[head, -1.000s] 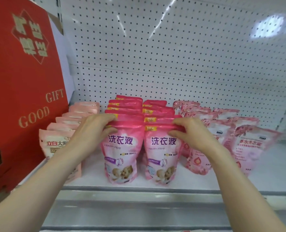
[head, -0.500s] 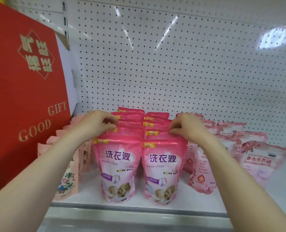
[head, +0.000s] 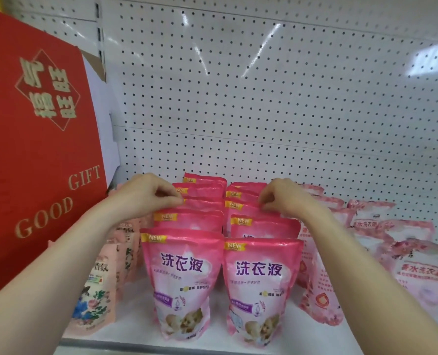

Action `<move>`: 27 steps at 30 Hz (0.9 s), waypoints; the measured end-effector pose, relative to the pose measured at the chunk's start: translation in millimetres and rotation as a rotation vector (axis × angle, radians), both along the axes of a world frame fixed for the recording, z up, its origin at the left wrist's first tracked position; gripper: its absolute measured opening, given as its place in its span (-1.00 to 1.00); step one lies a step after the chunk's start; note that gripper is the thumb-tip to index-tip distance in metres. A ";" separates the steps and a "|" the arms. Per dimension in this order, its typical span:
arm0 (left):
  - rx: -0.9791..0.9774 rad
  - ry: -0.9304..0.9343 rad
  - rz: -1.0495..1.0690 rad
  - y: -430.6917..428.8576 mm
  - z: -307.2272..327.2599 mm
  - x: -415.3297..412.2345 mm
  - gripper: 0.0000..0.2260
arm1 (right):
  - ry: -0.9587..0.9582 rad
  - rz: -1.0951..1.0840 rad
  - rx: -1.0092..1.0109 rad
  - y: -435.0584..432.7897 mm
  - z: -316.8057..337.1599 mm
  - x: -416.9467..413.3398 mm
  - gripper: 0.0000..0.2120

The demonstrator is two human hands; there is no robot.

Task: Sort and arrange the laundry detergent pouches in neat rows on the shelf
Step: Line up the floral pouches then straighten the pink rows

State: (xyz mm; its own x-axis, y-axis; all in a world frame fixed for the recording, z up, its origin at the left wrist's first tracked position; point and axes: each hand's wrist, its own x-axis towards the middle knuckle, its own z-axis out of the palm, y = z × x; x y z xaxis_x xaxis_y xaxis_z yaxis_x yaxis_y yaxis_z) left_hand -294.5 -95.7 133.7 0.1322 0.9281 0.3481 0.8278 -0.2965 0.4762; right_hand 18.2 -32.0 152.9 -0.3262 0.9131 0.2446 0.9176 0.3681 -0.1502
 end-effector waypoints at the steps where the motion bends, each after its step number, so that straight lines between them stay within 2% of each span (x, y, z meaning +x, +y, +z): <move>1: 0.015 -0.036 -0.001 3.6 3.3 1.8 -0.93 | -0.008 0.004 -0.008 4.3 0.2 0.4 -0.83; 4: 0.021 -0.032 0.011 19.0 12.0 10.1 -0.87 | -0.023 0.007 -0.012 11.0 2.2 5.4 -0.87; 7: -0.068 0.173 0.052 34.6 11.6 16.6 -0.79 | -0.050 -0.003 -0.025 12.8 3.0 12.2 -0.86; 9: -0.110 0.240 0.067 42.1 7.4 18.2 -0.78 | -0.042 0.024 -0.096 13.1 5.9 14.8 -0.88; 11: -0.107 0.217 0.092 47.6 2.7 16.4 -0.80 | 0.042 0.052 -0.128 16.0 11.8 14.0 -0.90; 13: -0.103 0.199 0.117 48.9 1.5 15.6 -0.83 | 0.106 0.021 -0.029 28.9 13.5 11.5 -0.87; 16: -0.102 0.196 0.120 50.7 1.5 15.6 -0.83 | -0.005 -0.032 -0.001 51.5 6.1 2.9 -0.73; 18: -0.103 0.191 0.118 52.0 1.2 15.0 -0.83 | -0.101 -0.043 -0.052 62.5 -0.9 -2.3 -0.68; 21: -0.088 0.178 0.123 53.6 -1.2 13.6 -0.83 | -0.173 -0.043 -0.017 74.8 -4.9 -3.2 -0.62; 25: -0.083 0.164 0.128 51.9 -0.7 14.4 -0.83 | -0.237 -0.040 -0.054 80.3 -0.3 -5.1 -0.69; 27: -0.065 0.149 0.137 48.9 2.7 15.9 -0.83 | -0.168 -0.020 -0.102 84.5 13.6 -8.5 -0.82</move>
